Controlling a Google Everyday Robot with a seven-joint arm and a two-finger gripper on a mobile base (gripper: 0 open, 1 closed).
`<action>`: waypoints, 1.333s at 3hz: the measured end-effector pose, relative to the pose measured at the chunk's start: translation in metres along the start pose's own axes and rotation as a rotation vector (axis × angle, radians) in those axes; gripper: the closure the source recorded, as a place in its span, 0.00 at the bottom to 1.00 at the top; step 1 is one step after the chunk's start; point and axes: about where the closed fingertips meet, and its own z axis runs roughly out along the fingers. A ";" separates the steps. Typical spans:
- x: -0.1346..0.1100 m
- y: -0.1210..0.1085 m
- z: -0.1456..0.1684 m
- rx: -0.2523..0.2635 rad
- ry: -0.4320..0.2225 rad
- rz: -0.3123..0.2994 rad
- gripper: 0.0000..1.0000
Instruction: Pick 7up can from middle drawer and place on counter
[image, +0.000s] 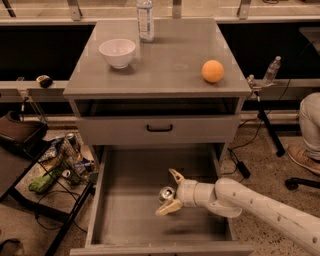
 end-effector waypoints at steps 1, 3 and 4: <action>0.025 0.005 0.016 -0.024 0.008 0.046 0.16; 0.024 0.022 0.012 -0.033 -0.093 0.145 0.61; 0.023 0.024 0.012 -0.036 -0.099 0.148 0.85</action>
Offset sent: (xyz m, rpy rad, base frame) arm -0.0152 0.0016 -0.0466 0.1123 0.1008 -0.0414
